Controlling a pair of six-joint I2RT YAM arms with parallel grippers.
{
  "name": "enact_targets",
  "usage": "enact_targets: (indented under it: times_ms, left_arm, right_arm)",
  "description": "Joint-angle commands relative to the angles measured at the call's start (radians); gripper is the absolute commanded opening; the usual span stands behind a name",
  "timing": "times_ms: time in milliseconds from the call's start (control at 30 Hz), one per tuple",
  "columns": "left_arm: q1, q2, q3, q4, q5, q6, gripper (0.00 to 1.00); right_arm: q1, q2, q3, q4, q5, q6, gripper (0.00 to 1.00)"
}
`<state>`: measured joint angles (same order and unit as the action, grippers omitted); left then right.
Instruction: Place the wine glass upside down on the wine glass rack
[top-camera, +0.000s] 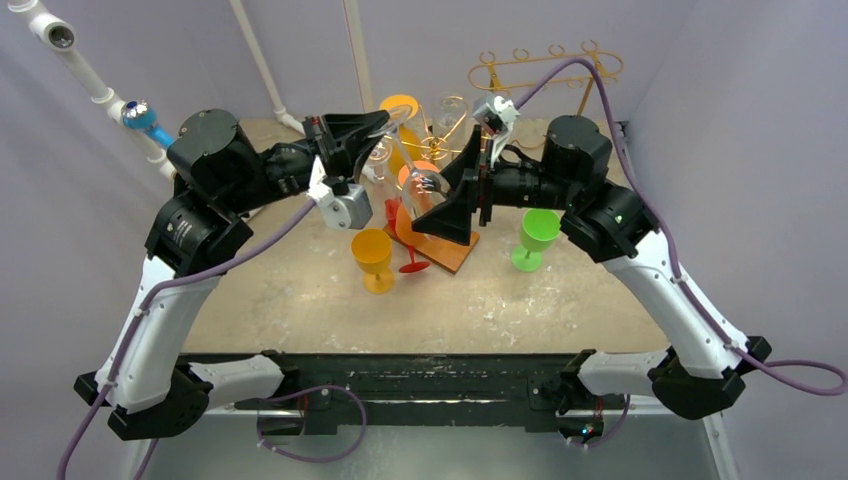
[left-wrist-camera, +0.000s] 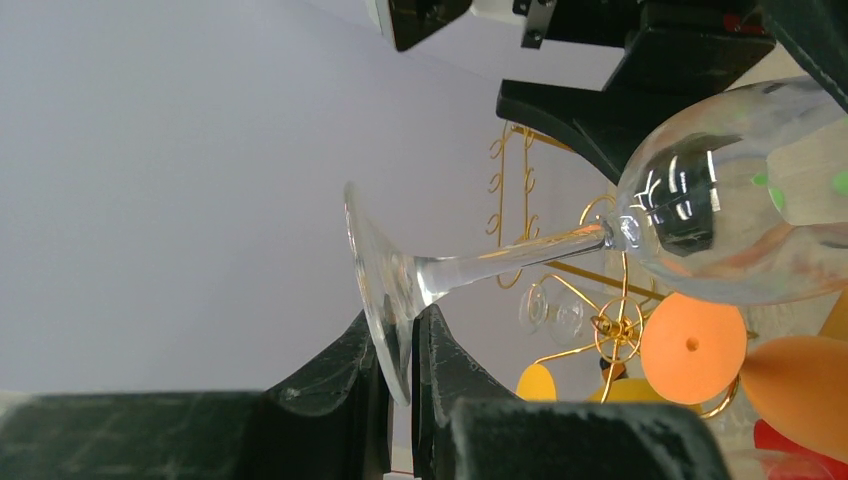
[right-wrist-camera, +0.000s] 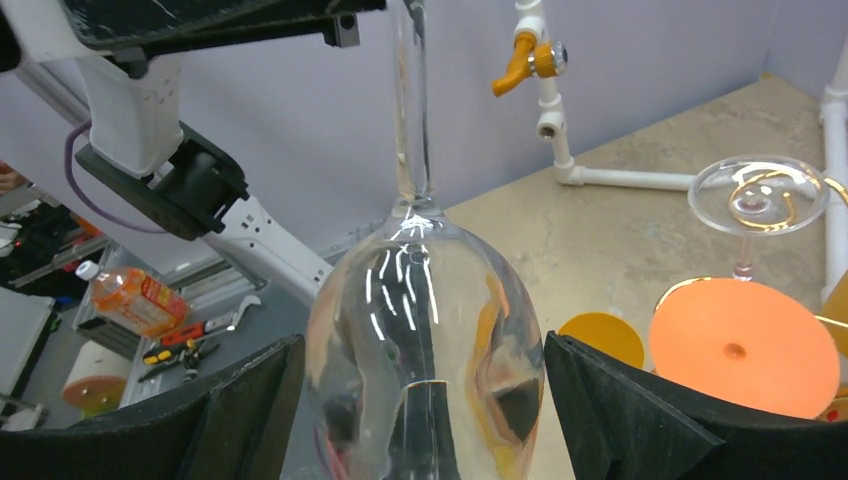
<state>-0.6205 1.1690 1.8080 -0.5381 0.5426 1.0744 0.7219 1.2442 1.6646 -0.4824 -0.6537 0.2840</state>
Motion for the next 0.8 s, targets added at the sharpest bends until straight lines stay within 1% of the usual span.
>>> enact_targets:
  times_ms: [0,133,167,233,267,333,367,400,467,500,533,567,600,667,767]
  left_arm:
    - [-0.004,-0.007,0.008,0.116,0.084,0.058,0.0]
    - [-0.005,-0.022,-0.018,0.114,0.115,0.101,0.0]
    - [-0.004,-0.025,-0.019,0.101,0.123,0.115,0.0]
    - [-0.004,-0.029,-0.022,0.073,0.135,0.15,0.0]
    - [-0.004,-0.034,-0.026,0.065,0.141,0.161,0.0]
    - [-0.003,-0.048,-0.039,0.065,0.15,0.159,0.0]
    - [-0.005,-0.054,-0.046,0.069,0.154,0.14,0.13]
    - [-0.003,-0.06,-0.054,0.079,0.153,0.11,0.4]
    - [-0.004,-0.071,-0.074,0.077,0.14,0.09,0.77]
    - [-0.004,-0.079,-0.087,0.075,0.132,0.085,0.89]
    - [-0.003,-0.084,-0.098,0.077,0.116,0.062,0.96]
    - [-0.004,-0.089,-0.103,0.076,0.1,0.034,0.99]
    - [-0.004,-0.092,-0.104,0.063,0.085,0.014,1.0]
    - [-0.004,-0.096,-0.099,0.053,0.051,-0.052,1.0]
    - [-0.005,-0.099,-0.084,0.018,-0.014,-0.138,1.0]
  right_arm:
    - [0.024,0.009,-0.043,0.079,-0.001,0.03,0.99]
    - [0.029,-0.009,-0.104,0.172,0.041,0.074,0.99]
    - [0.031,-0.018,-0.111,0.185,0.049,0.079,0.95]
    - [0.03,-0.03,-0.118,0.204,0.069,0.088,0.82]
    - [0.03,-0.036,-0.122,0.21,0.073,0.087,0.72]
    - [0.029,-0.056,-0.135,0.213,0.105,0.082,0.57]
    - [0.029,-0.068,-0.148,0.217,0.12,0.077,0.5]
    - [0.029,-0.084,-0.167,0.227,0.129,0.073,0.45]
    - [0.029,-0.122,-0.214,0.239,0.183,0.047,0.36]
    - [0.029,-0.142,-0.235,0.238,0.22,0.03,0.32]
    - [0.028,-0.162,-0.261,0.236,0.256,0.012,0.29]
    - [0.029,-0.184,-0.288,0.232,0.292,0.0,0.28]
    - [0.028,-0.208,-0.315,0.229,0.328,-0.013,0.26]
    - [0.027,-0.257,-0.373,0.227,0.403,-0.031,0.15]
    - [0.025,-0.324,-0.458,0.215,0.513,-0.055,0.1]
